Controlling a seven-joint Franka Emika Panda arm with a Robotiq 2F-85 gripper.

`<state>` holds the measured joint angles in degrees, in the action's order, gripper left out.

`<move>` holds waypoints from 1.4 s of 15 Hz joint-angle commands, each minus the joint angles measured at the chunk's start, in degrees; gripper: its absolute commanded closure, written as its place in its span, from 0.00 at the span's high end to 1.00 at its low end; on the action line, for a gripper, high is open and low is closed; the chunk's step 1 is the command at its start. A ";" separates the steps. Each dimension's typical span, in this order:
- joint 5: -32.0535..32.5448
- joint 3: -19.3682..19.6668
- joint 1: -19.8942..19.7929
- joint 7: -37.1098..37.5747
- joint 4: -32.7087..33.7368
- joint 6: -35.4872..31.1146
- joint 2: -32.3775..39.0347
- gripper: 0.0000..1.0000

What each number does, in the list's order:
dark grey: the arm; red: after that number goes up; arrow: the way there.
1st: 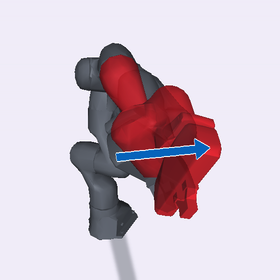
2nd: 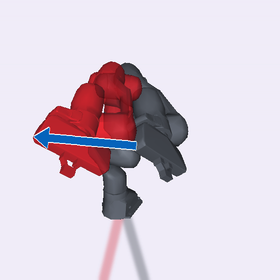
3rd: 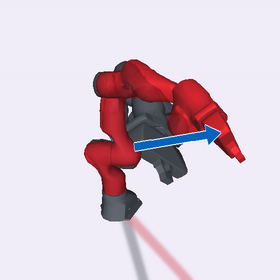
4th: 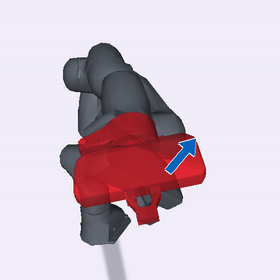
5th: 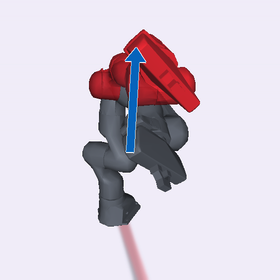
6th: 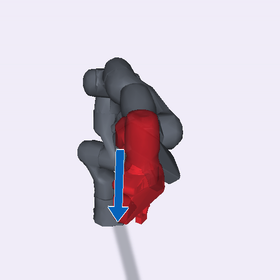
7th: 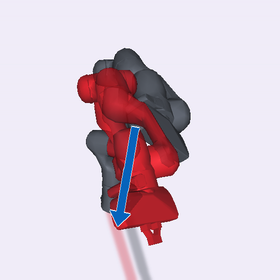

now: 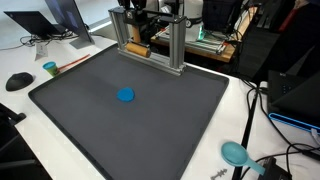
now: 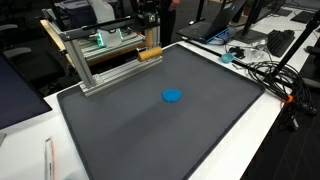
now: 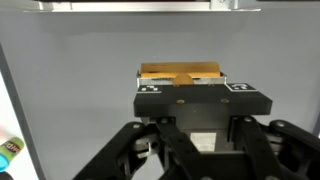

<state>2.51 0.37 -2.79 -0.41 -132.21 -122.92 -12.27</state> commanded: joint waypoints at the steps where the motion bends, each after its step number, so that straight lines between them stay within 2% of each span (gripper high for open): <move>1: 1.40 -0.74 0.65 2.52 -4.64 1.14 -5.98 0.22; 11: 1.50 -1.30 0.58 2.87 -11.97 2.56 -13.22 0.22; 21: 0.68 -2.52 1.32 3.21 -13.30 7.50 -17.25 0.22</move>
<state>2.77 -1.78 -2.30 1.23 -144.20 -116.53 -26.80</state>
